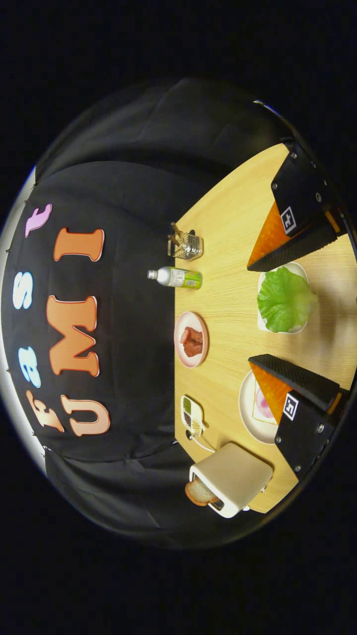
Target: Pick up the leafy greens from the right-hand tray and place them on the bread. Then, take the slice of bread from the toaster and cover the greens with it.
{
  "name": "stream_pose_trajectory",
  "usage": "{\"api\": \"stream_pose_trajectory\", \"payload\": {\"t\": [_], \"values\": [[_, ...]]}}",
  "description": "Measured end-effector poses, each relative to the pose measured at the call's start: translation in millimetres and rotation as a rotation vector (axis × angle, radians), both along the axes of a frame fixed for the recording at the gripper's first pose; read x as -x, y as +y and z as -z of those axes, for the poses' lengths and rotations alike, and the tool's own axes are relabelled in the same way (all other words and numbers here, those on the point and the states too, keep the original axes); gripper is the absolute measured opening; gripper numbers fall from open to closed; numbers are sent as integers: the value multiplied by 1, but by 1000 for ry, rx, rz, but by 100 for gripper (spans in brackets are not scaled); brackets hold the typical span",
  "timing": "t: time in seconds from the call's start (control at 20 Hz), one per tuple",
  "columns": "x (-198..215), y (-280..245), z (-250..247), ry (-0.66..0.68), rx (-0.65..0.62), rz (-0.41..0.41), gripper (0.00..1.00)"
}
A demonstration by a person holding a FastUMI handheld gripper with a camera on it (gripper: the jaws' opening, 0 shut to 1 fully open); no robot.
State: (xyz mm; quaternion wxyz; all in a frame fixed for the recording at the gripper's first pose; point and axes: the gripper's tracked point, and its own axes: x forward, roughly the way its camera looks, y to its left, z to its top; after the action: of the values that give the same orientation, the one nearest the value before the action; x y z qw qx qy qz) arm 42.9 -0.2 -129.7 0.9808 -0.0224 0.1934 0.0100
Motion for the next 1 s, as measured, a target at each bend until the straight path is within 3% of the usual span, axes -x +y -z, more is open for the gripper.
{"api": "stream_pose_trajectory", "payload": {"t": [0.6, 1.0], "values": [[-24, -19, 99, 394, 65, 34, 100], [-27, -23, 135, 581, 46, 53, 98]]}}
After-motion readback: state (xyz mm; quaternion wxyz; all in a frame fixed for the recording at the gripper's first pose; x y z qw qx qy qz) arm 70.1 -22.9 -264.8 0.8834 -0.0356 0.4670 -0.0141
